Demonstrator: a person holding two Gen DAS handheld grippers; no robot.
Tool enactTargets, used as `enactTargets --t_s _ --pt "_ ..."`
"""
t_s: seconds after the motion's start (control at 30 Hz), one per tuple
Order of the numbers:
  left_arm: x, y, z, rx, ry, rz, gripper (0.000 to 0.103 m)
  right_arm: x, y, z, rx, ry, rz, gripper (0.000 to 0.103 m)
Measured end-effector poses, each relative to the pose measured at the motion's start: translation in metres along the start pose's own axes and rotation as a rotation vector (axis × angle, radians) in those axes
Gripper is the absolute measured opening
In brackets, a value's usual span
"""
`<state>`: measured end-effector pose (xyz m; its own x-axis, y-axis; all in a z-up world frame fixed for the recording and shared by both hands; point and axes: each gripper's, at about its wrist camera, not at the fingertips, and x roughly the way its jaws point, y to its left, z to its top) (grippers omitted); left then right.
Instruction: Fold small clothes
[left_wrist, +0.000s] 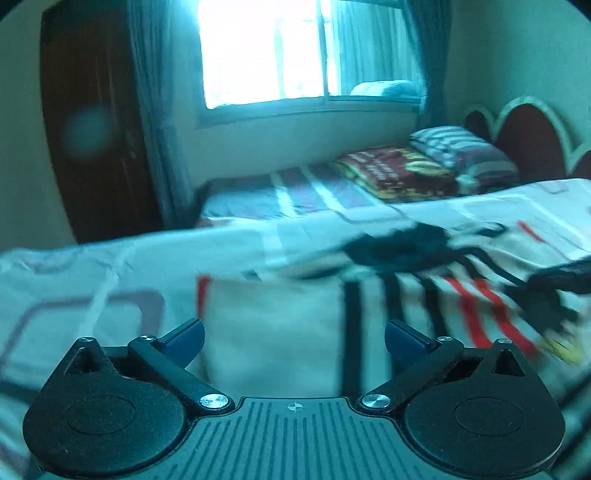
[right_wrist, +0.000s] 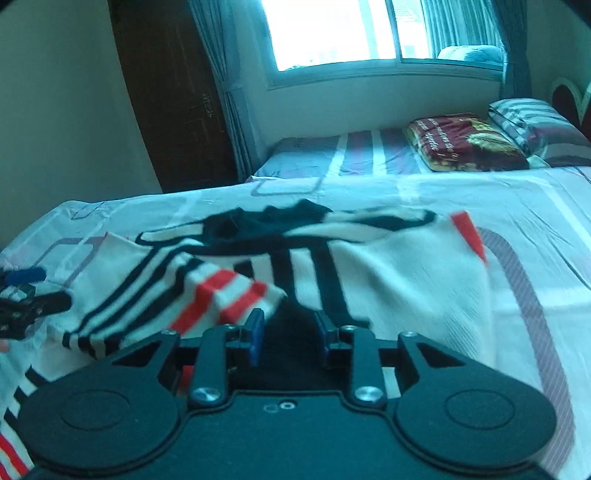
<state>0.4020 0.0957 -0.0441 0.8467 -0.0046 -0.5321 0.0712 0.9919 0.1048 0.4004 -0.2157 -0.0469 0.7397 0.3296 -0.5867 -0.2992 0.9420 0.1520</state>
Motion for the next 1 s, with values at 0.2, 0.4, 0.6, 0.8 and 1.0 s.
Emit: enactTargets --t_s 0.2,0.4,0.6,0.8,1.0 --pt "0.056 0.052 0.026 -0.116 0.080 0.015 0.067 0.001 -0.012 0.004 0.039 -0.022 -0.022 0.029" --pt "0.067 0.043 0.018 -0.099 0.089 -0.070 0.058 -0.004 -0.029 -0.008 0.105 -0.052 -0.048 0.028" --pt "0.104 0.044 0.012 -0.080 0.171 -0.065 0.059 0.005 -0.035 -0.011 0.116 -0.013 -0.057 0.024" --pt "0.108 0.042 0.013 -0.068 0.158 -0.056 0.061 0.000 -0.043 -0.013 0.159 -0.030 -0.049 0.037" --pt "0.115 0.046 0.013 -0.068 0.158 -0.055 0.066 0.008 -0.048 -0.015 0.184 0.019 0.021 0.038"
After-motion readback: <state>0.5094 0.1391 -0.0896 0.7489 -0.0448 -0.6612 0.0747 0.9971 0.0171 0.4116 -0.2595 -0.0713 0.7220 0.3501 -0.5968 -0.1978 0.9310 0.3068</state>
